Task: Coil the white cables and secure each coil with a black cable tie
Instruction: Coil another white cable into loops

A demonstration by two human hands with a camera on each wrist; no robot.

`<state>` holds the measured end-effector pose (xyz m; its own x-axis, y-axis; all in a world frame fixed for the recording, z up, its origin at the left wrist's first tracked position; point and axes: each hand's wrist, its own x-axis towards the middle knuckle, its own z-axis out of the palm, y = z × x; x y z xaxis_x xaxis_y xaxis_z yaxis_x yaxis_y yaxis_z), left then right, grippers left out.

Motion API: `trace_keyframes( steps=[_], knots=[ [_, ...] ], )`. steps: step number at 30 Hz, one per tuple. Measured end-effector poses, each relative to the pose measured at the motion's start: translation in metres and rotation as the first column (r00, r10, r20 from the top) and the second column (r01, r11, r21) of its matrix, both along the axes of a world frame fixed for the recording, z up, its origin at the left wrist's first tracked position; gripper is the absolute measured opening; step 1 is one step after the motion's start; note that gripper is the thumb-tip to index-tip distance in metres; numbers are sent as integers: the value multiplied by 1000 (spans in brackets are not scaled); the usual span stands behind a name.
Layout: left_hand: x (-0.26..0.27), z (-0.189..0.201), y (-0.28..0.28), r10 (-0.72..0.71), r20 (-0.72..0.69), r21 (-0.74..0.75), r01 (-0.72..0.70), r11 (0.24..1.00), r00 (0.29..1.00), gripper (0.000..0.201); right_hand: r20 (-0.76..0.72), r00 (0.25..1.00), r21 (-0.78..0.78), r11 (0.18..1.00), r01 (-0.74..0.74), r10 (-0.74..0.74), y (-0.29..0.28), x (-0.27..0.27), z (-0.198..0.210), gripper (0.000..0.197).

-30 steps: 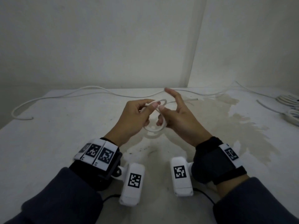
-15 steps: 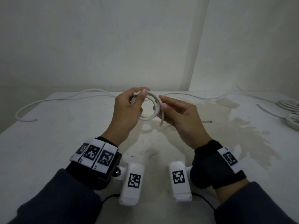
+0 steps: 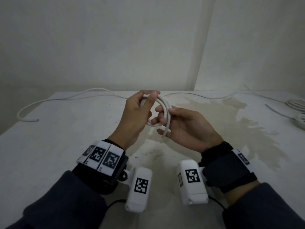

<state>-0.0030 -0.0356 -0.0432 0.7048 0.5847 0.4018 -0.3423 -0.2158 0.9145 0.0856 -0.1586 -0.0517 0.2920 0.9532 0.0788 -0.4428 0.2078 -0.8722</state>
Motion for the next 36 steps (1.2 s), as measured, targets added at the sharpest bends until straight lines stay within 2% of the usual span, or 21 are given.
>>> trace_keyframes(
  steps=[4,8,11,13,16,17,18,19,21,23,25,27,30,33,36],
  knots=[
    [3,-5,-6,-2,-5,-68,2,998,1000,16,-55,998,8,1000,-12,13,5,0,-1,34],
    [7,-9,-6,-83,-31,-139,77,987,996,18,-60,995,-26,997,72,-74,7,2,-2,34],
    [7,-11,-2,-162,-218,-285,96,954,962,43,-68,984,28,986,165,-163,7,1,-1,37],
    [6,-12,0,-258,-390,-459,57,887,884,60,-127,977,110,977,185,-171,7,3,1,38],
    [2,-14,-4,-463,-596,-544,94,834,657,55,-233,968,215,966,140,-89,6,2,3,36],
    [2,-15,-6,-494,-614,-553,112,826,616,50,-254,966,239,964,119,-56,6,1,3,35],
    [1,-15,-8,-501,-607,-563,112,819,617,44,-264,964,254,962,102,-33,7,-1,2,35],
    [2,-16,-8,-489,-576,-575,101,812,655,35,-263,965,259,962,92,-21,7,-2,0,35],
    [3,-20,-7,-434,-449,-626,72,776,781,17,-252,967,242,965,101,-38,8,-2,-1,35],
    [3,-23,-4,-336,-288,-692,48,720,897,16,-235,963,199,963,180,-132,8,0,-3,36],
    [4,-23,-2,-198,-176,-700,19,714,964,13,-204,936,121,942,313,-285,8,5,-7,37],
    [5,-20,-3,-59,-94,-652,-17,758,994,9,-181,901,33,913,406,-394,9,10,-11,37],
    [7,-17,-8,85,-17,-490,-83,868,996,14,-180,896,-41,913,406,-407,9,14,-13,37],
    [7,-18,-8,94,8,-400,-83,913,995,16,-202,914,-49,936,349,-352,9,12,-11,39],
    [6,-20,-5,-7,12,-416,11,909,1000,19,-199,937,-48,958,283,-287,9,10,-11,40]
  ],
)
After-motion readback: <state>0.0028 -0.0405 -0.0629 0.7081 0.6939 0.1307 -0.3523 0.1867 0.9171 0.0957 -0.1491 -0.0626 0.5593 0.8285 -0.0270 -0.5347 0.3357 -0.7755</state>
